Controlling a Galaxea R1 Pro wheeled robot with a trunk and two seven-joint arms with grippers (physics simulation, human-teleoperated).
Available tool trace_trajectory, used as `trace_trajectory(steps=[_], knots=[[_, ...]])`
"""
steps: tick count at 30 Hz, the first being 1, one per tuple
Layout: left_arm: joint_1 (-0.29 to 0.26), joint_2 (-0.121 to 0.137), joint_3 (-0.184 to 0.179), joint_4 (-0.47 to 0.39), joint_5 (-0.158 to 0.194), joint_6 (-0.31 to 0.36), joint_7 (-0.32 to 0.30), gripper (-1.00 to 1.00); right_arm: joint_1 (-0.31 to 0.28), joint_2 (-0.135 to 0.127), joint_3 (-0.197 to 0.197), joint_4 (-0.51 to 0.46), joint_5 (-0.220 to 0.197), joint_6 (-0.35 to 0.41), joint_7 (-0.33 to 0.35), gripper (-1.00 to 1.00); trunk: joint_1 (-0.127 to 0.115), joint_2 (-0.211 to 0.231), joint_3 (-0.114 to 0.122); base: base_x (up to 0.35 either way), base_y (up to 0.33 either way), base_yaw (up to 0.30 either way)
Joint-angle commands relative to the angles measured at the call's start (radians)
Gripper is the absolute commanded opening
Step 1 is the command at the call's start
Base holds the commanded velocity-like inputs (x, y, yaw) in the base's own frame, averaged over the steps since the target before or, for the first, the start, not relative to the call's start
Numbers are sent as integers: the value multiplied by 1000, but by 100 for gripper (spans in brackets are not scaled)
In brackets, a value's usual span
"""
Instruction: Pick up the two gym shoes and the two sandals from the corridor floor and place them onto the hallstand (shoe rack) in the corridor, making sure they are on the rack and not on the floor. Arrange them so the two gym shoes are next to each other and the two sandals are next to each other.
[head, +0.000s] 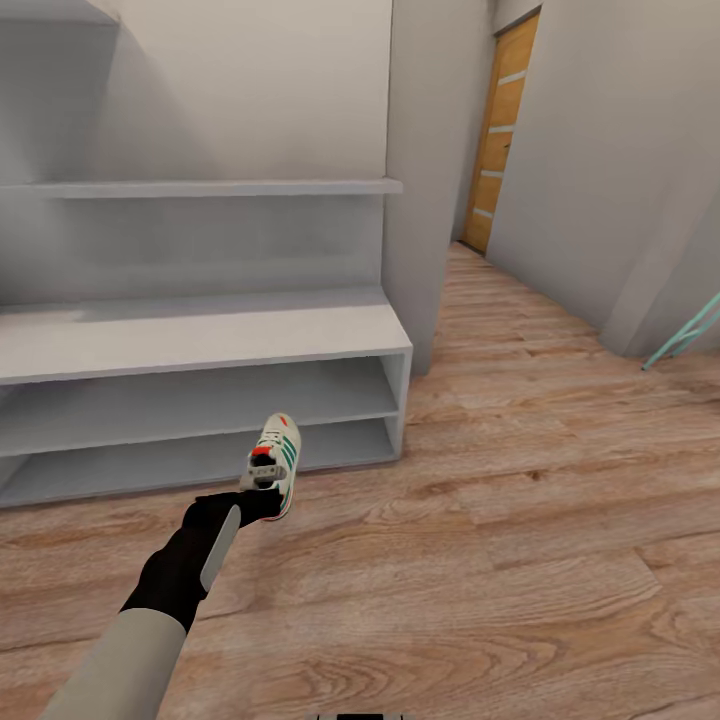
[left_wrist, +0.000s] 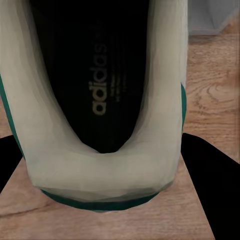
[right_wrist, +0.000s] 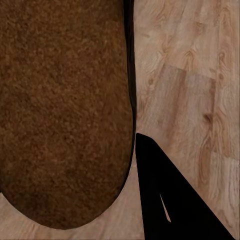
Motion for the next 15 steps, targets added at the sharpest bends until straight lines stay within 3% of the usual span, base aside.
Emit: trace_trajectory(steps=[1,9,15], knots=[[-1,0,0,-1,5,5,1,-100,-1,0,-1,-1,-9,5,-4,-100,0,0,-1,239,-186,250],[-1,0,1,-1,5,5,1,-100,-1,0,-1,-1,-9,5,-4,-100,0,0,-1,185,-212,287],[-1,0,2,-1,5,5,1,-100,-1,0,-1,-1,-9,5,-4,-100,0,0,-1,65,-55,296]])
